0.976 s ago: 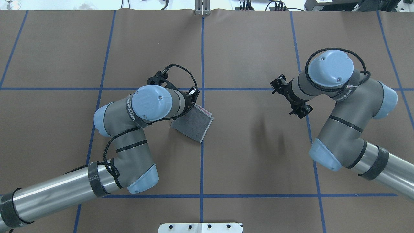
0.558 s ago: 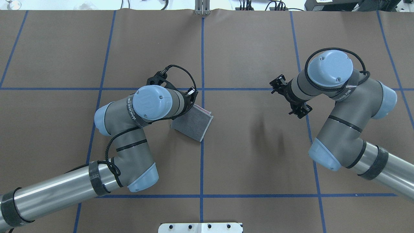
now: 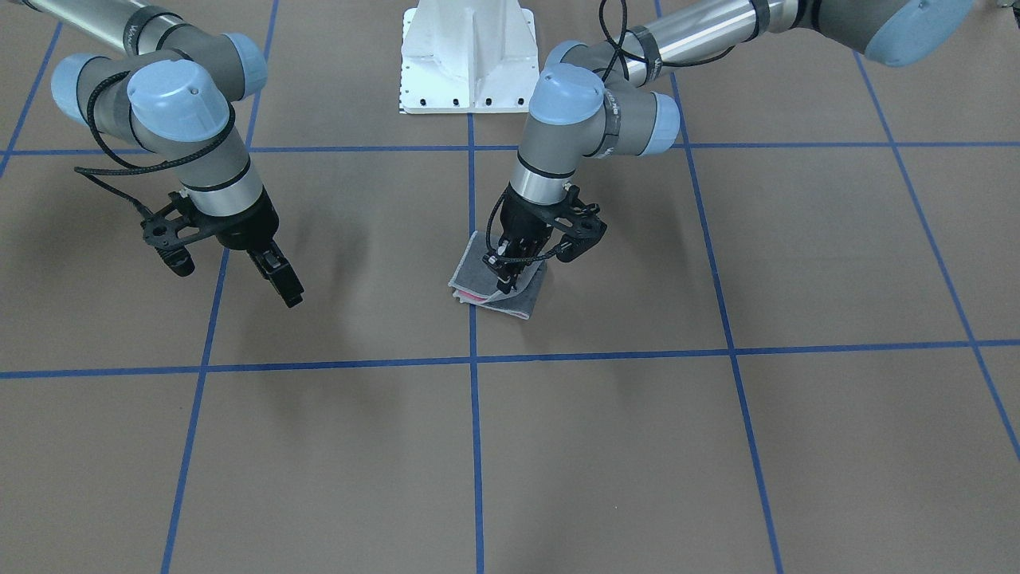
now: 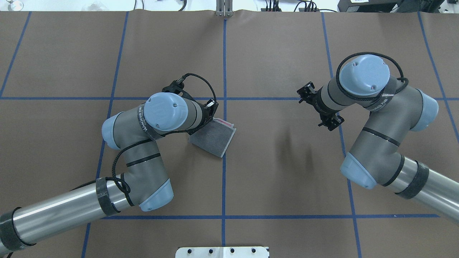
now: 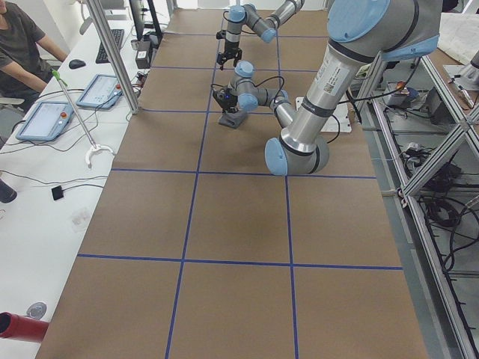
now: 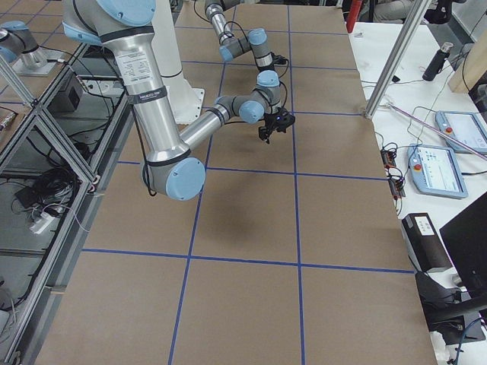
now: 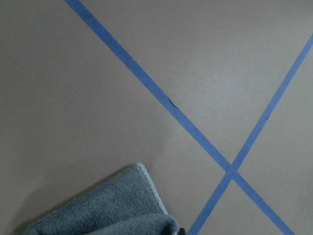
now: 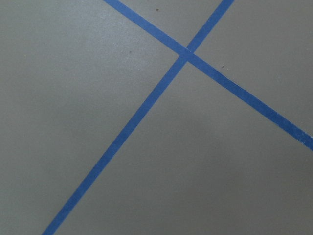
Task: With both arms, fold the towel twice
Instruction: 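Lay the folded end onto the strip's far half with the left gripper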
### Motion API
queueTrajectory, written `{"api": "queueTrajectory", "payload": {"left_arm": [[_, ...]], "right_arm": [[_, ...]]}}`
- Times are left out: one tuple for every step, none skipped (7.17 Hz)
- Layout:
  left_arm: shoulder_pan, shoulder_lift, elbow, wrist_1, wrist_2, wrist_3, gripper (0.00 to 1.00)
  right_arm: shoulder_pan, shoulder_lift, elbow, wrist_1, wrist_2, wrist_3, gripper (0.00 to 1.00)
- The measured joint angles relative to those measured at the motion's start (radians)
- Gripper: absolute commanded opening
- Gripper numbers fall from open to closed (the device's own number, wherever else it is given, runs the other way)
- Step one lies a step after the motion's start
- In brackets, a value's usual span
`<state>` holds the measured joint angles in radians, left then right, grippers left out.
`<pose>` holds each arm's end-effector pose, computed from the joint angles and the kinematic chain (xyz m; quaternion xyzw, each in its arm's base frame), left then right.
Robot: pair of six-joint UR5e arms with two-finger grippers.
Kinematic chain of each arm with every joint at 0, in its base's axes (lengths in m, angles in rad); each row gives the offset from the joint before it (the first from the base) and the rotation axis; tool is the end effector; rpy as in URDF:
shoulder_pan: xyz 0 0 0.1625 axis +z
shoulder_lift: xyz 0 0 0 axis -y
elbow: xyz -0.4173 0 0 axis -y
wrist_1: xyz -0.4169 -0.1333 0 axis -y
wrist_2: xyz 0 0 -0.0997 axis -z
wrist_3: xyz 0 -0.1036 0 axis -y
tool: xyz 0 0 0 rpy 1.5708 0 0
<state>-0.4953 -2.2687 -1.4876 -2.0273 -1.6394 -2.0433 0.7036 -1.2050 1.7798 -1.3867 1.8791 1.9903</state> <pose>0.5975 -0.4662 0.2038 -0.0237 0.5104 -0.3844 0.7689 -0.4217 -0.4914 0.3286 -0.0894 -0.3825 0.4406 0.8072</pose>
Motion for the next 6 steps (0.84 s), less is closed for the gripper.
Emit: {"api": "queueTrajectory", "payload": {"left_arm": [[-0.001,0.001,0.0,0.0,-0.004,0.0,0.0],[-0.004,0.001,0.001,0.001,-0.006,0.0,0.0],[-0.007,0.002,0.002,0.001,-0.006,0.0,0.0],[-0.011,0.005,0.002,0.001,-0.007,0.0,0.0],[-0.014,0.01,0.002,0.001,-0.008,0.0,0.0],[-0.017,0.014,0.002,0.001,-0.008,0.0,0.0]], "right_arm": [[0.0,0.0,0.0,0.0,0.0,0.002,1.0],[-0.001,0.001,0.0,0.0,-0.001,0.004,1.0],[-0.001,0.002,0.0,0.0,-0.001,0.005,1.0],[-0.001,0.003,0.001,0.0,-0.001,0.006,1.0],[-0.001,0.004,0.002,0.0,-0.001,0.007,1.0],[-0.001,0.004,0.003,0.0,-0.002,0.008,1.0]]}}
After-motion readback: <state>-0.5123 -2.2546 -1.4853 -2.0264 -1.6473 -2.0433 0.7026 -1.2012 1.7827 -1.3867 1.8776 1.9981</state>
